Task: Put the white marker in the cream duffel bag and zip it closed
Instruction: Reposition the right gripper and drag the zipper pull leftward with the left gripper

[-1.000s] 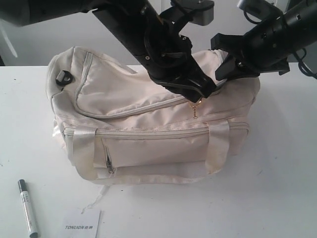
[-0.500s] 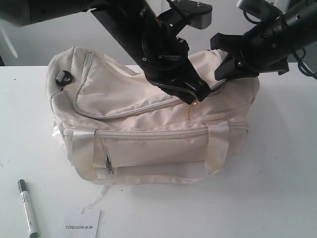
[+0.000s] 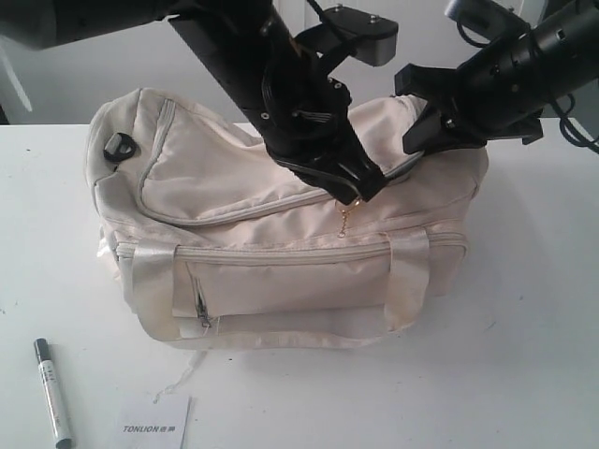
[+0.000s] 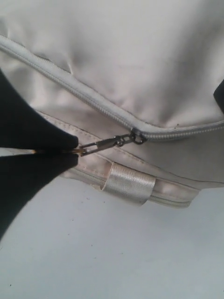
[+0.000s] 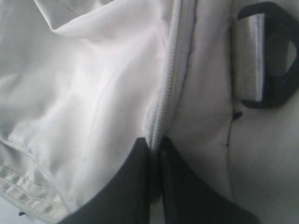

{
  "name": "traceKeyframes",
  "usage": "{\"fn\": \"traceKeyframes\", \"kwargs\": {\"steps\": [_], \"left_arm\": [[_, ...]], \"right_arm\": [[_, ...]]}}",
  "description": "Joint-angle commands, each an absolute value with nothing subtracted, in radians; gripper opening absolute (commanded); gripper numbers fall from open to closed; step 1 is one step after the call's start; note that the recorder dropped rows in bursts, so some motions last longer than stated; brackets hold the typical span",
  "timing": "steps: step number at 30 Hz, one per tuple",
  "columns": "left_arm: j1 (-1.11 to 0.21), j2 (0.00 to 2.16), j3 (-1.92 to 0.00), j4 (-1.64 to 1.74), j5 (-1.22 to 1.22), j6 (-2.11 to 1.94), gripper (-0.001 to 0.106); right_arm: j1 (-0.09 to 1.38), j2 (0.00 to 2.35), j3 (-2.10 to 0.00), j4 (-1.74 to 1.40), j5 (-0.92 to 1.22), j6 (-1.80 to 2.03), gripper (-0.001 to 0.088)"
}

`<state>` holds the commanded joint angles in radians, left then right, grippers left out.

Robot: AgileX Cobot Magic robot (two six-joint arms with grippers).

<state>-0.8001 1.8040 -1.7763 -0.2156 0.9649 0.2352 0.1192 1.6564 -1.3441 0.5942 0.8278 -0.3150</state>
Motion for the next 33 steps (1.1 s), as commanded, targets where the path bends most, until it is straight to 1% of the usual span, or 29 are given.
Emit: {"fn": "traceKeyframes", "kwargs": {"steps": [33], "left_arm": [[-0.8, 1.802, -1.776, -0.114, 1.075, 0.243, 0.0]], "right_arm": [[0.119, 1.656, -1.344, 0.588, 0.822, -0.315, 0.0]]}}
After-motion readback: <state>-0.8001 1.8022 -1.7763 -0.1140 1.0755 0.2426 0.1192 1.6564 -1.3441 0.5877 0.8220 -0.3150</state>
